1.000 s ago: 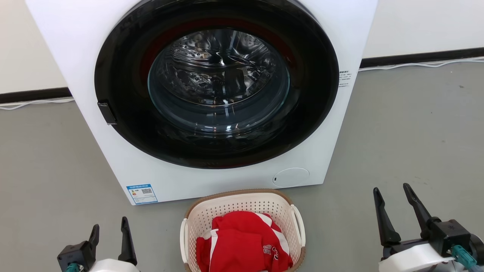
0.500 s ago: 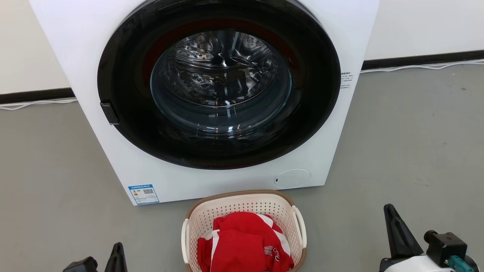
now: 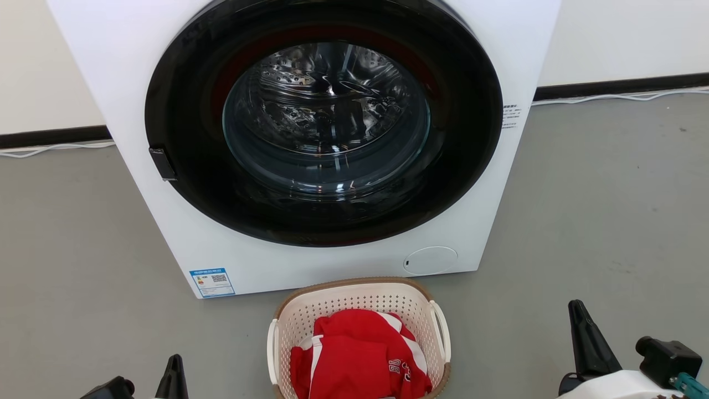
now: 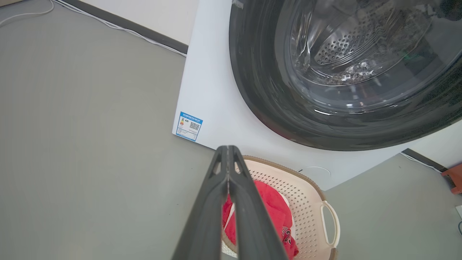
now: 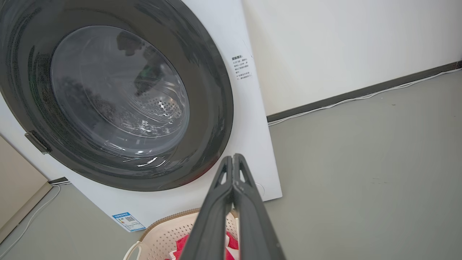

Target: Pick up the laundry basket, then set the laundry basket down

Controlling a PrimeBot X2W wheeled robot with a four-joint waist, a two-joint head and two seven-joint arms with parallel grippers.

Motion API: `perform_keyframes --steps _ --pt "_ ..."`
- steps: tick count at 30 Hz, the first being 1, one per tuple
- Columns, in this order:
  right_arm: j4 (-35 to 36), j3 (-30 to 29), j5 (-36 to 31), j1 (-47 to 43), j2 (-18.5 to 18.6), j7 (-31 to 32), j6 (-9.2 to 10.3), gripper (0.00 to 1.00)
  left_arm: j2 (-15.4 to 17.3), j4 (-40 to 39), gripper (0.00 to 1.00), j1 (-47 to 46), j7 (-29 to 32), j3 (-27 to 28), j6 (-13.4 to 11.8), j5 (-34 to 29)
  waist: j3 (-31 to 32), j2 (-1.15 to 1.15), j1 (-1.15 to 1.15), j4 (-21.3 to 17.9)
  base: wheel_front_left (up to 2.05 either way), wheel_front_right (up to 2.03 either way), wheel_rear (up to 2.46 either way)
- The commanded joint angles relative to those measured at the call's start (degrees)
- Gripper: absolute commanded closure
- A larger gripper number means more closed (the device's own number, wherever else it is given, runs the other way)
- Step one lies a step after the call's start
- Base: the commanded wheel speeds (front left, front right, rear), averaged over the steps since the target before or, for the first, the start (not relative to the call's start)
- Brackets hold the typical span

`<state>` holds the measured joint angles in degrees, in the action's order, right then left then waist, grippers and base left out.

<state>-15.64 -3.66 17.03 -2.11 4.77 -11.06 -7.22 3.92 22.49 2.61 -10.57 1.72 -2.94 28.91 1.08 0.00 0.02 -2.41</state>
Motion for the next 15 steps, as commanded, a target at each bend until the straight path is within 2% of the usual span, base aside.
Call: perform_keyframes --steps 1,15 --pt "1.5 -0.27 1.92 2.45 0.32 0.63 -0.07 1.0 0.45 -1.74 1.0 -2.52 0.18 0.73 0.57 1.59 -0.01 0.0 -0.01 0.03 0.0 0.0 0.0" --pt "1.53 -0.63 12.62 3.3 0.0 3.08 -0.1 1.0 0.23 -2.73 1.0 -3.42 2.63 1.3 2.01 10.61 -0.2 0.0 -0.01 0.38 0.0 0.0 0.0"
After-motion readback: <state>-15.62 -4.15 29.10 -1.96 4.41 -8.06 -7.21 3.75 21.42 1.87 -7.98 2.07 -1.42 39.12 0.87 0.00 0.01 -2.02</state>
